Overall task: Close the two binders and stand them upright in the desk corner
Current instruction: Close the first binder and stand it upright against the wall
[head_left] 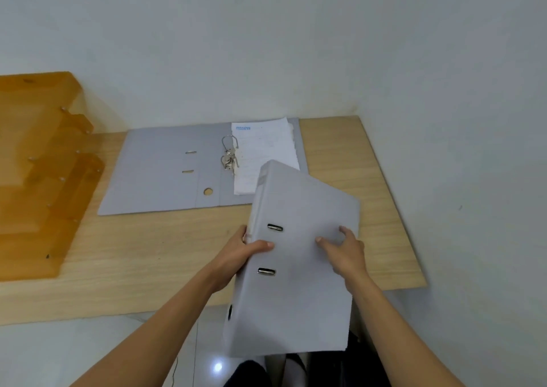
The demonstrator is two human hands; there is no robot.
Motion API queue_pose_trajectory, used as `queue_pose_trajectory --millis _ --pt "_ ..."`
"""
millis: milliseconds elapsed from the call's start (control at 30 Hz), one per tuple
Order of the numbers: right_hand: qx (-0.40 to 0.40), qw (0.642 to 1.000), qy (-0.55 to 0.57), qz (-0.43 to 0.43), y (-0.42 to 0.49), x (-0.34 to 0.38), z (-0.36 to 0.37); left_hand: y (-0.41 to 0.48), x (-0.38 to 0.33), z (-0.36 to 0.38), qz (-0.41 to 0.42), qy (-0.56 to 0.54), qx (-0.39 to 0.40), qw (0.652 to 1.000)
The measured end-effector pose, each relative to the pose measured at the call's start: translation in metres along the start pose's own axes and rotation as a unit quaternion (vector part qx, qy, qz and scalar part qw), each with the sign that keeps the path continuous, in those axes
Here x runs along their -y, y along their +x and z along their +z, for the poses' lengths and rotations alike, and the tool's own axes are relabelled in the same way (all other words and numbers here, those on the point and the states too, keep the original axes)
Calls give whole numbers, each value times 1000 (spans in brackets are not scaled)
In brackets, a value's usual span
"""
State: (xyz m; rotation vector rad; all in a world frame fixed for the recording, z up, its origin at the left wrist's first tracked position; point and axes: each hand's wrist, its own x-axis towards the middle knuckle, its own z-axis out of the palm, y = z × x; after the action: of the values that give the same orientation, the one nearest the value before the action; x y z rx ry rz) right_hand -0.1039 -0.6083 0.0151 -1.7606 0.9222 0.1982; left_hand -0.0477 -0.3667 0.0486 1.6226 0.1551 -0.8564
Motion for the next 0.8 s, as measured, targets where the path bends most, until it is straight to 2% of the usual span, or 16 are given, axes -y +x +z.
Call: queue_pose_trajectory --millis 100,367,500,567,800 --pt "37 997 72 -15 -16 38 -13 10 -36 10 50 18 27 998" --pt "77 983 103 -130 -53 141 -42 23 -117 40 211 86 106 968" --pt "20 961 67 -269 -57 160 -49 33 -140 50 289 110 145 940" --pt "-12 947 75 -312 -52 157 -55 42 -146 58 318 131 158 926" --pt "-51 949 107 -291 -20 124 -66 77 -126 91 358 194 107 907"
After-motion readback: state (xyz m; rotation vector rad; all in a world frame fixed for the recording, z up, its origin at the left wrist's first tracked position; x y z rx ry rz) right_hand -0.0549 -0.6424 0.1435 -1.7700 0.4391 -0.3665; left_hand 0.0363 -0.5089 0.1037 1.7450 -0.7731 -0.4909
